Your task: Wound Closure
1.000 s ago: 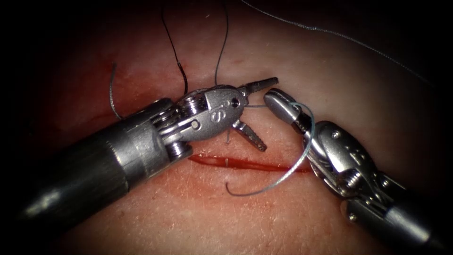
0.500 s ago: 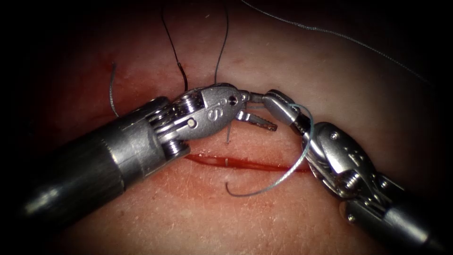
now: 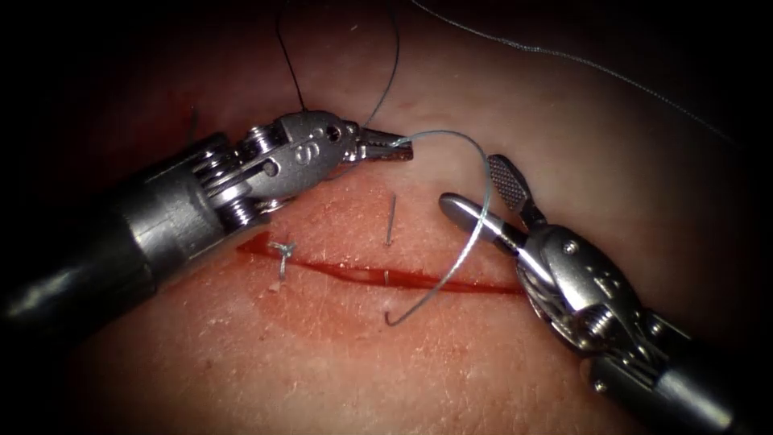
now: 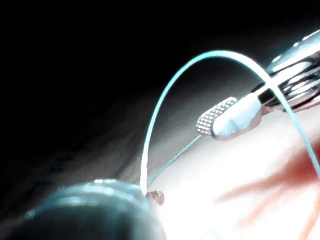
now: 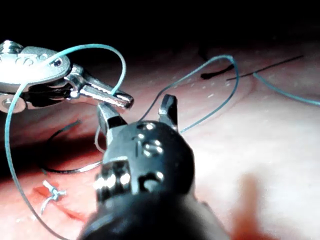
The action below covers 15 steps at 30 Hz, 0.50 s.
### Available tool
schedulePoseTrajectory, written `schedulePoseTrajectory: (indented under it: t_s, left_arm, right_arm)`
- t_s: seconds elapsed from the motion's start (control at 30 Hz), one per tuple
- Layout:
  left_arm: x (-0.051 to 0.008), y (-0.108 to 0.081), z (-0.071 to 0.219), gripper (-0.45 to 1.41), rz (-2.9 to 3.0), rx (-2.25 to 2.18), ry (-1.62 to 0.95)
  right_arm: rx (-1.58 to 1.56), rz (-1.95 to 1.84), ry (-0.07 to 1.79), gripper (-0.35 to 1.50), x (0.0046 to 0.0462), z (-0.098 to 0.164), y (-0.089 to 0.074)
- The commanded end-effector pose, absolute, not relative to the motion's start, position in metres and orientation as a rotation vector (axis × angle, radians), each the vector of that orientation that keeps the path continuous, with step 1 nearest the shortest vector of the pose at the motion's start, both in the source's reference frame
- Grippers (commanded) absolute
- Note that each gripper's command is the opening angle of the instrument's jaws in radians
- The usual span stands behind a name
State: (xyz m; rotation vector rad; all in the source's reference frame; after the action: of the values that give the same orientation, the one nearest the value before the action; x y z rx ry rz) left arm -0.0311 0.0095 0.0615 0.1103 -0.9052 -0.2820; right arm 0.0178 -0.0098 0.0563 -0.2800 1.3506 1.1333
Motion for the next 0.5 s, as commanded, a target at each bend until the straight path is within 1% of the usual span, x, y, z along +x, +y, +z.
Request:
schedulePoseTrajectory:
  t_s: [0.03, 0.07, 0.1, 0.13, 0.17, 0.23, 0.27, 0.4, 0.43, 0.5]
  left_arm:
    - [-0.0309, 0.0108, 0.0608, -0.45, -0.304, 0.091, -0.901]
    - [-0.0307, 0.0109, 0.0608, -0.45, -0.326, 0.084, -0.892]
    - [-0.0305, 0.0108, 0.0608, -0.45, -0.353, 0.080, -0.884]
    - [-0.0305, 0.0106, 0.0609, -0.45, -0.376, 0.063, -0.871]
    - [-0.0308, 0.0100, 0.0614, -0.45, -0.394, 0.064, -0.837]
    - [-0.0316, 0.0085, 0.0626, -0.45, -0.388, 0.095, -0.782]
    - [-0.0319, 0.0080, 0.0630, -0.45, -0.380, 0.114, -0.770]
    - [-0.0328, 0.0063, 0.0638, -0.45, -0.370, 0.159, -0.744]
    - [-0.0328, 0.0057, 0.0642, -0.45, -0.359, 0.183, -0.698]
    - [-0.0327, 0.0050, 0.0647, -0.45, -0.336, 0.206, -0.668]
  right_arm:
    - [-0.280, 1.124, 1.352, 1.28, 0.0177, 0.0563, -0.0089]
    - [-0.276, 1.121, 1.343, 1.18, 0.0176, 0.0566, -0.0090]
    - [-0.260, 1.107, 1.341, 0.84, 0.0175, 0.0569, -0.0093]
    - [-0.198, 1.060, 1.364, 0.17, 0.0172, 0.0571, -0.0097]
    - [-0.026, 1.025, 1.413, -0.35, 0.0172, 0.0572, -0.0102]
    - [0.170, 0.989, 1.451, -0.35, 0.0184, 0.0565, -0.0103]
    - [0.198, 0.983, 1.465, -0.35, 0.0189, 0.0562, -0.0103]
    - [0.211, 1.126, 1.562, -0.35, 0.0219, 0.0549, -0.0097]
    - [0.230, 1.134, 1.618, -0.35, 0.0227, 0.0544, -0.0093]
    - [0.223, 1.135, 1.642, -0.35, 0.0228, 0.0545, -0.0090]
